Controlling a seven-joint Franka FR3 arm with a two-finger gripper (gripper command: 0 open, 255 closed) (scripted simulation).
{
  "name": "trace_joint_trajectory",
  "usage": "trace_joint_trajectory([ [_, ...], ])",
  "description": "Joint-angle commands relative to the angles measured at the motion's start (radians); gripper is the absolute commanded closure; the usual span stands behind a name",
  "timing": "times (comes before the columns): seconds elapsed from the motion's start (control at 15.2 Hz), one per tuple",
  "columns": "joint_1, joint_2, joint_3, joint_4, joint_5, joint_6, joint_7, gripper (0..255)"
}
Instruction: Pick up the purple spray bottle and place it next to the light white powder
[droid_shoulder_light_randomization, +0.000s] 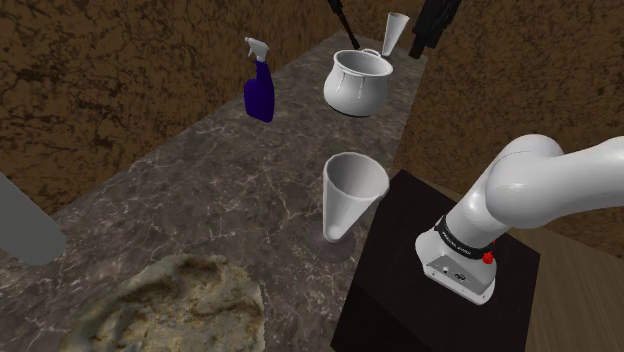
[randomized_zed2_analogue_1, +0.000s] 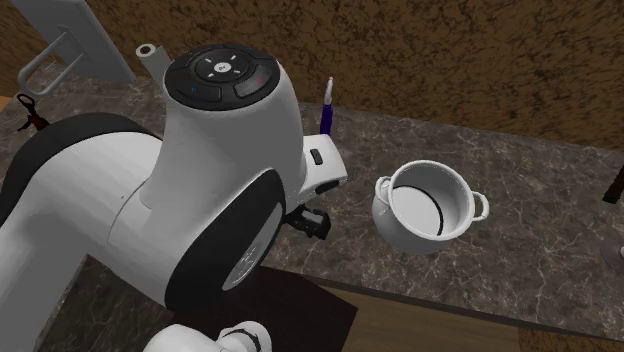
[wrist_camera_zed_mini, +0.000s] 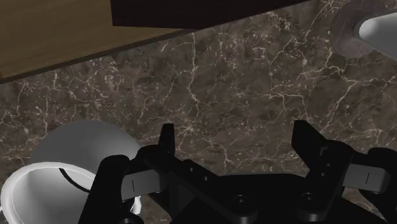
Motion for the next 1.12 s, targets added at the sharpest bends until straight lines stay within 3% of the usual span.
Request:
trace_joint_trajectory([
  [0.0,0.000,0.000,0.000,0.000,0.000,0.000,0.000,0],
  [0.53,0.021,0.301,0.016,0.153,0.025,0.139,0.006,0],
  [1.06,0.038,0.611,0.033,0.388,0.041,0.204,0.007,0],
])
